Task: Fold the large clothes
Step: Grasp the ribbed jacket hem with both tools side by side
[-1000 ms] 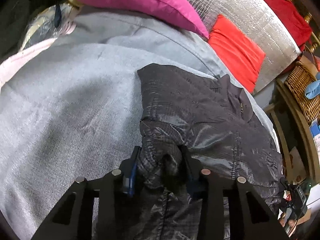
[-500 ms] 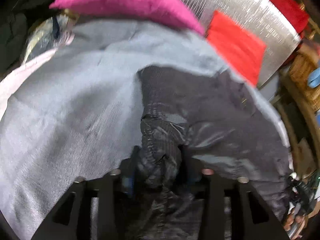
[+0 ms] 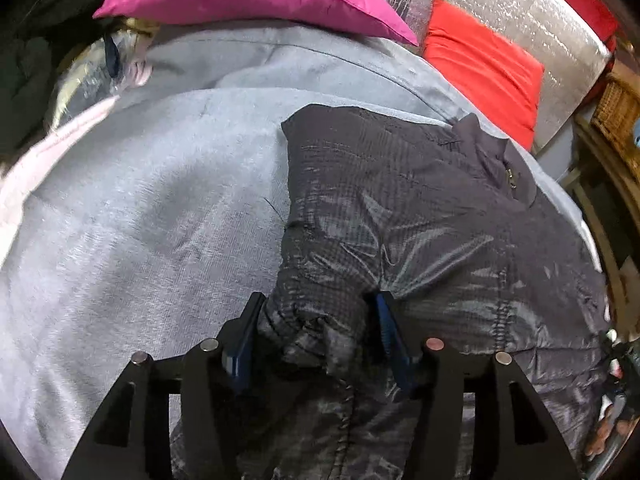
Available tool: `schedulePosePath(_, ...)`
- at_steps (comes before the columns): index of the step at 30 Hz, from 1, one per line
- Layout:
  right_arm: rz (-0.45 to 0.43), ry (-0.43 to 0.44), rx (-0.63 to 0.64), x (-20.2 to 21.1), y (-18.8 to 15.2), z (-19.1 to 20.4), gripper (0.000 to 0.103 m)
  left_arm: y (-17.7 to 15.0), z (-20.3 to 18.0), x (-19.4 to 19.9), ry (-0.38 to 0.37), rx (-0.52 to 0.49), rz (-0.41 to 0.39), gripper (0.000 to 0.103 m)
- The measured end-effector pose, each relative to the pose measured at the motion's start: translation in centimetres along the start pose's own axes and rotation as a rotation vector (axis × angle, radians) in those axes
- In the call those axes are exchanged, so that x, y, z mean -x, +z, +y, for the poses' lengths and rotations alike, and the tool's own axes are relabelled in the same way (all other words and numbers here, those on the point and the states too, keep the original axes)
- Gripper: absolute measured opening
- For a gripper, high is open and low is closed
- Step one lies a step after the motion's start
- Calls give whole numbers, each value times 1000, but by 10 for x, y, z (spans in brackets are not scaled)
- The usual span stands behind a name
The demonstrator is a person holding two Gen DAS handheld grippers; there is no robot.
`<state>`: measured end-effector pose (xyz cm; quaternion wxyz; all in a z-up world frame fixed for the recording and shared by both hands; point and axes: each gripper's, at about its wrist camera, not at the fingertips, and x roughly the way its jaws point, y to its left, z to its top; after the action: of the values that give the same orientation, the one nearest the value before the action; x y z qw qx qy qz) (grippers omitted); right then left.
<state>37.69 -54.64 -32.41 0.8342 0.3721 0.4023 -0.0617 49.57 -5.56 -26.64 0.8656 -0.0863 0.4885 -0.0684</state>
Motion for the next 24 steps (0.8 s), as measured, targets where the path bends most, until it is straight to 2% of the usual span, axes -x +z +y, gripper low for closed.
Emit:
schedulePosePath(2,-15,-14,14,6,0,6,65,-1,-2,10,11,-7,-10,58)
schedulePosePath(8,-28,46,-4,41,-4,3,66,-14,7,51,-26,9,-41,62)
schedulePosePath(10,-30,53,1,57,-9,-4,66,-24,13,64,-15,-15,-40,67)
schedulePosePath(16,-51,65,22,111,-34,-30,66,-55,40,98,25,-48,-39,67)
schedulePosePath(20,-72,87,11,148,-59,-53,67,-89,65,131,55,-33,-68,67)
schedulePosePath(24,-76,99,-34,178,-90,-80,67,-137,75,156,32,-68,-66,69)
